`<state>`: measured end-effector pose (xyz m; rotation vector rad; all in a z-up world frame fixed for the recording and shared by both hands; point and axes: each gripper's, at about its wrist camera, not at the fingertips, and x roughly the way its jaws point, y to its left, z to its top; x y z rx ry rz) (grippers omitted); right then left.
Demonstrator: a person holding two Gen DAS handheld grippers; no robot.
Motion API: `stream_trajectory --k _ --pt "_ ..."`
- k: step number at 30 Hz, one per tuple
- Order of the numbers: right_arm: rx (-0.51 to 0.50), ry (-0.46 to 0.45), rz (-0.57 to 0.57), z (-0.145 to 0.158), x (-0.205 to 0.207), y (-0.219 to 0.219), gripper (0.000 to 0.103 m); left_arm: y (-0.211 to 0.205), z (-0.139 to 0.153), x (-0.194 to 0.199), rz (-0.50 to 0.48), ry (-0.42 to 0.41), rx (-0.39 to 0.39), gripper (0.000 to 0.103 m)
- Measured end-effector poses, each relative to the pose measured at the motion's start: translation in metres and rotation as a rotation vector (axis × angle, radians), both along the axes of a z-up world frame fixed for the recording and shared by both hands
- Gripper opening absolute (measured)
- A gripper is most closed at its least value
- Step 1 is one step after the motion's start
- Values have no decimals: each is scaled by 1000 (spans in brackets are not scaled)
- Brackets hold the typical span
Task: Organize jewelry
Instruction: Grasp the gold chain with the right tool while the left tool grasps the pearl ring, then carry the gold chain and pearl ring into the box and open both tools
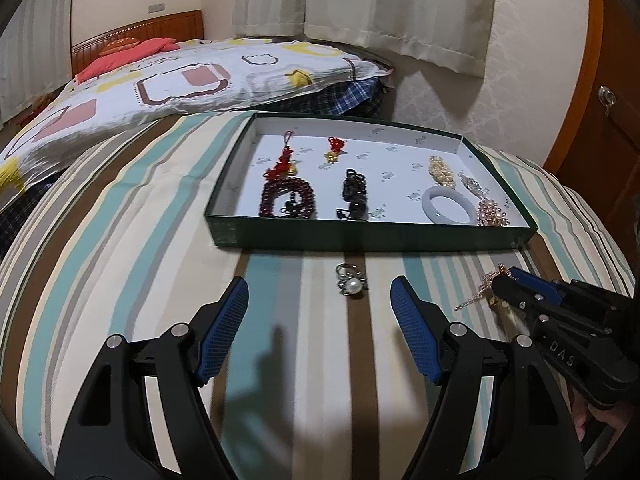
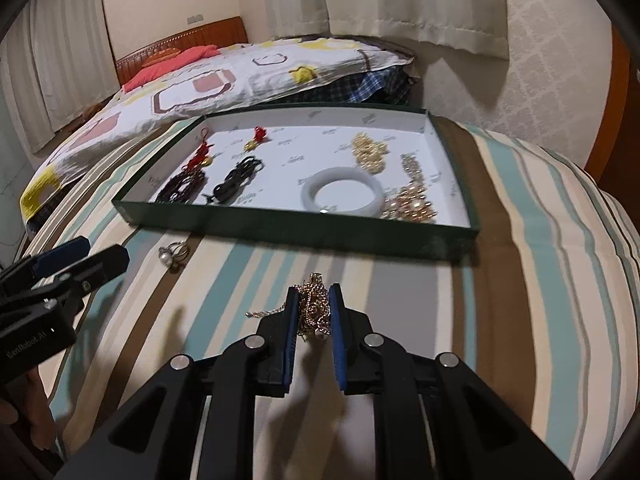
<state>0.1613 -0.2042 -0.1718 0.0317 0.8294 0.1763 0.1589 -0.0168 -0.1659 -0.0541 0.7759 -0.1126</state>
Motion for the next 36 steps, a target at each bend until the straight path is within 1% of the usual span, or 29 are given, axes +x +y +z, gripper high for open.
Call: stream_trajectory --k 7,12,13,14,16,21,23,27,29,31,32,34,36 --pt "13 -2 -21 -1 3 -11 16 -13 -8 13 -16 25 11 72" --pt "23 3 -28 -3 5 -16 16 -21 -15 24 -26 56 12 70" --pt "25 3 -29 -3 5 -18 16 -22 -16 25 -27 62 10 68" --pt "26 3 -31 -3 5 -18 16 -23 -18 27 -29 70 10 62" --pt "31 3 -34 -4 5 -20 16 -25 -22 31 -35 88 14 57" --pt "40 8 -34 -6 6 -23 16 -28 -28 36 -41 111 10 49" --pt "42 11 -34 -7 6 -23 16 -28 -29 36 -44 117 10 44" --pt "43 14 -34 -8 6 -23 16 -28 -30 37 -43 118 15 41" --pt "42 14 -33 -8 6 -23 16 -28 -30 37 -43 117 17 35" --pt "42 14 -33 -8 6 -24 16 -28 -30 37 -45 117 17 31" --pt "42 15 -33 -9 6 -24 16 -29 -30 37 -45 118 17 26" --pt "43 15 -33 -9 6 -24 16 -28 -30 38 -47 118 19 22" --pt "42 15 -33 -9 6 -24 16 -27 -30 38 -47 118 15 21"
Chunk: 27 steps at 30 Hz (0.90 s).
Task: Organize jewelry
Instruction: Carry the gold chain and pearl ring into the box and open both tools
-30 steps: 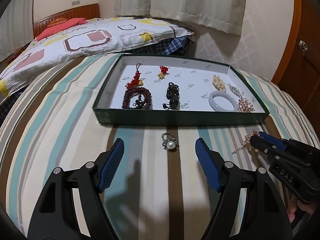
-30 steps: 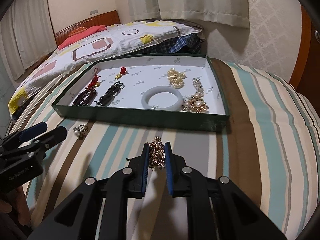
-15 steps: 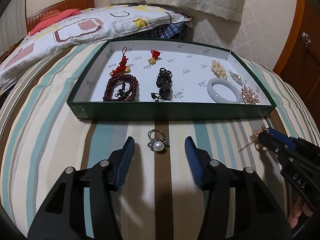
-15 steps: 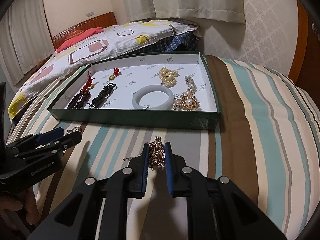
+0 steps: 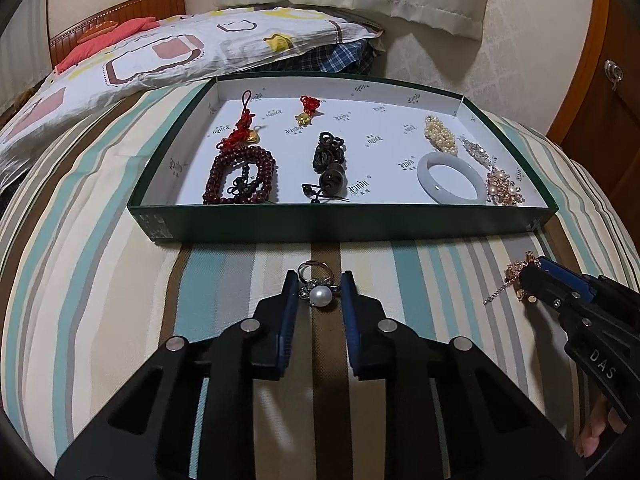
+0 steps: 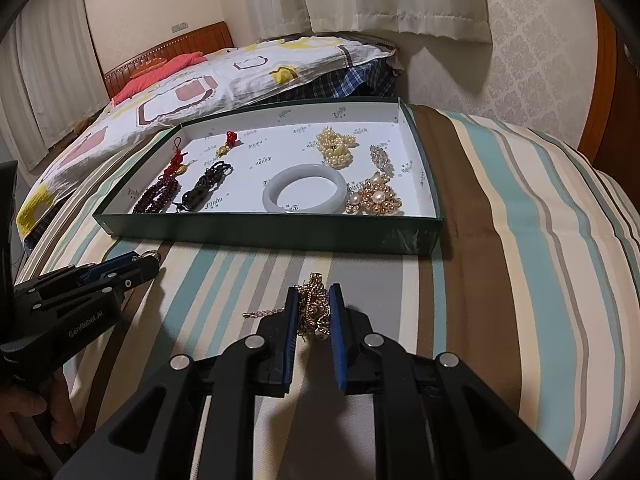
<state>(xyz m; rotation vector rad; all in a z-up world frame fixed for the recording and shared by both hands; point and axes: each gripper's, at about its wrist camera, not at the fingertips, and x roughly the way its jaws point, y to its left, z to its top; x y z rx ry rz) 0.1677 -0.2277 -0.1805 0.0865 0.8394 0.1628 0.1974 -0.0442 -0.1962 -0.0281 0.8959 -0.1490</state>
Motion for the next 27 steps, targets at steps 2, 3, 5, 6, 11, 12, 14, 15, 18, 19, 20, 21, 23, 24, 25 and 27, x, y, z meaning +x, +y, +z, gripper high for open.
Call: stream_trajectory --k 2,3,5,6,11,12,14,15,18,19,20,21,23,24,25,27 --pt "0 0 1 0 0 0 16 0 0 0 0 0 1 21" --pt "0 1 1 0 0 0 16 0 0 0 -1 0 0 21" --pt "0 0 0 0 0 0 16 0 0 0 -1 0 0 21" --pt "1 0 0 0 0 0 16 0 0 1 -1 0 -2 21" --pt "0 0 0 0 0 0 16 -1 0 2 -1 0 -4 21" --pt "0 -1 -1 0 0 0 16 -1 0 2 -1 0 -4 21" --pt "1 -2 0 0 0 0 16 -1 0 2 -1 0 -4 21" --pt "1 -1 0 -1 0 0 16 0 0 2 -1 0 -4 21" --pt "3 -1 -2 -2 0 0 16 -1 0 2 -1 0 -5 21" --pt "3 -1 -2 -2 0 0 16 0 0 2 -1 -1 -5 21" --pt "2 -1 -2 -2 0 0 16 0 0 2 -1 -1 -6 21" --pt "2 -2 -3 -2 -1 0 16 0 0 2 -1 -4 -7 21" --pt "0 -7 -5 -1 -2 1 16 0 1 2 -2 -9 -8 21" --pt "1 -12 -6 0 -2 1 16 0 2 0 -2 -11 -10 21" --pt "0 -14 -6 1 -2 1 16 0 3 0 -3 -14 -11 21" --pt "-2 -21 -5 3 -3 2 16 1 5 -2 -3 -19 -12 21"
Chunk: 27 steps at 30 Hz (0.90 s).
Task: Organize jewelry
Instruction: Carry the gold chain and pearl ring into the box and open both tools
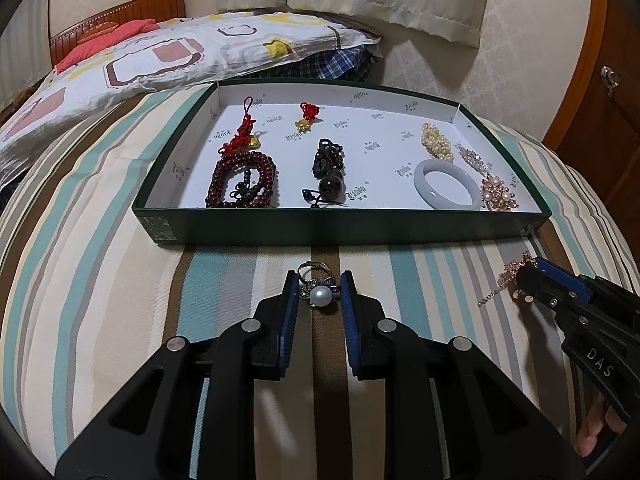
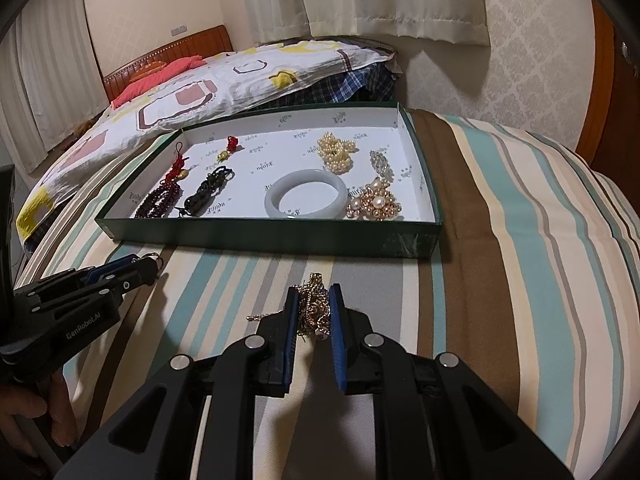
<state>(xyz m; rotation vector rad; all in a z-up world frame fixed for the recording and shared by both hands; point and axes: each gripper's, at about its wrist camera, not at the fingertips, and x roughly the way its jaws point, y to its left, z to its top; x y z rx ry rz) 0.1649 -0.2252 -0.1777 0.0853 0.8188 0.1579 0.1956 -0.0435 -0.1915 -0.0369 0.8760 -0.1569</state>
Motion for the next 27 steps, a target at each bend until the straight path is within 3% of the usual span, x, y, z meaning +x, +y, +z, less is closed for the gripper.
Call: stream_trajectory --k 15,27 --pt "12 -75 -1 28 -10 2 16 5 27 -16 1 -79 -2 21" --pt "15 -170 14 67 -11 8 16 3 69 -22 -17 -179 -36 21"
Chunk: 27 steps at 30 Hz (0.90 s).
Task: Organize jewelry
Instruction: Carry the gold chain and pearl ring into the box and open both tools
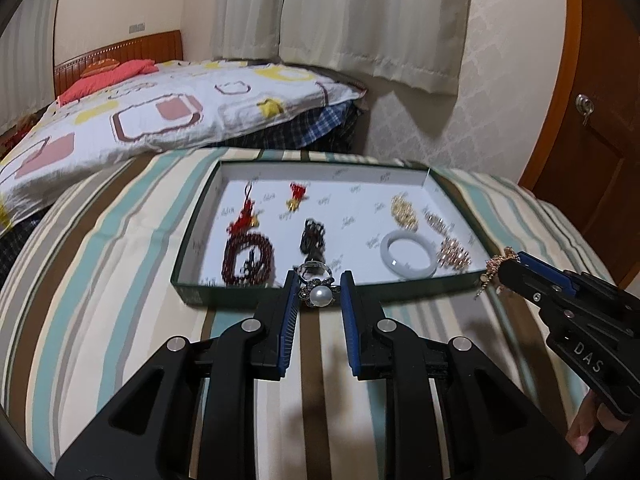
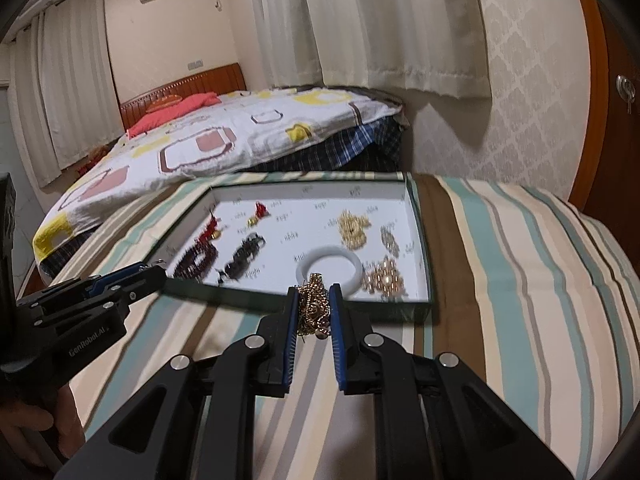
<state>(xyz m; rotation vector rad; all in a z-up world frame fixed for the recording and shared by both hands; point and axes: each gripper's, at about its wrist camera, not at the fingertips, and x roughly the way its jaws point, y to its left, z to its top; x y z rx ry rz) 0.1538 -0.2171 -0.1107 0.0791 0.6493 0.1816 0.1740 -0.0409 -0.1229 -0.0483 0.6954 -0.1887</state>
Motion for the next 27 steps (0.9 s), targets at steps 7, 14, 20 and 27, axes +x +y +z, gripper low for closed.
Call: stream_trajectory --k 7,14,20,27 --pt "9 -64 18 24 16 4 16 -4 21 14 -9 -54 -9 21" --pt "6 -138 31 48 39 12 16 -10 41 35 -9 -125 -5 21" --pt "3 -175 35 57 62 17 16 -9 54 59 8 -172 -8 21" --pt "12 -183 36 49 92 22 16 -10 46 89 27 -186 -4 21"
